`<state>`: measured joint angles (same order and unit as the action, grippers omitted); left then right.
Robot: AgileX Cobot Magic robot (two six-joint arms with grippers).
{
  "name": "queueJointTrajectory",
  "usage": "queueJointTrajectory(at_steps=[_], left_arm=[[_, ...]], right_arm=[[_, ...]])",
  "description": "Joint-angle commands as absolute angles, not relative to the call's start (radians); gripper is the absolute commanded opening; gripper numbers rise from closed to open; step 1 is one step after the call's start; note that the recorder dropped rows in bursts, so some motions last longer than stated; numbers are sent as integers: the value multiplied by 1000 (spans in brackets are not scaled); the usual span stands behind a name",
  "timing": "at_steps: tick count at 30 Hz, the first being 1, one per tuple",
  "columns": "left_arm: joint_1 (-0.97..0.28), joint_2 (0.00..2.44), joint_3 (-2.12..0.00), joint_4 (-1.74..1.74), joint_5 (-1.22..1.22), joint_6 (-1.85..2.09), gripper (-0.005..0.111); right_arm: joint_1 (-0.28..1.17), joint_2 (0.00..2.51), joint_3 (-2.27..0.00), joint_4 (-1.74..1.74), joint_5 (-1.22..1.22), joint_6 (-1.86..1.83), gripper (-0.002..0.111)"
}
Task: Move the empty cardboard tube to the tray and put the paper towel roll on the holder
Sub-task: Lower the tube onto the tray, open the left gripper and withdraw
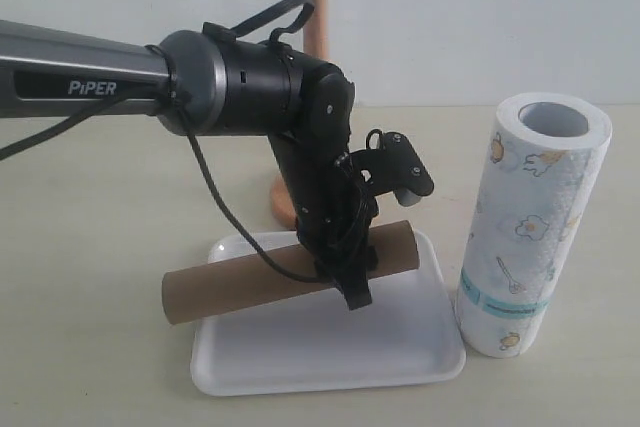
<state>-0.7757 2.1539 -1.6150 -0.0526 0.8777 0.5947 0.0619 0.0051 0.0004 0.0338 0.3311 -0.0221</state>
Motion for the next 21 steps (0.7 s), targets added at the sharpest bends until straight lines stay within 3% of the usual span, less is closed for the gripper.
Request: queueJointTrajectory(at_steps=[1, 4, 7, 15, 21], left_arm=[[-780, 2155, -1622, -94, 847, 597, 17], [-780, 2155, -1622, -145, 835, 594, 47], [-780, 2155, -1622, -149, 835, 594, 60], [-780, 2155, -1622, -139, 837, 541, 67], [-780, 2122, -1666, -96, 956, 529, 57]], right_arm=[[59, 0, 0, 31, 322, -22, 0], [59, 0, 0, 31, 322, -22, 0], [59, 0, 0, 31, 322, -22, 0], [59, 0, 0, 31, 322, -22, 0], [59, 0, 0, 31, 322, -22, 0]])
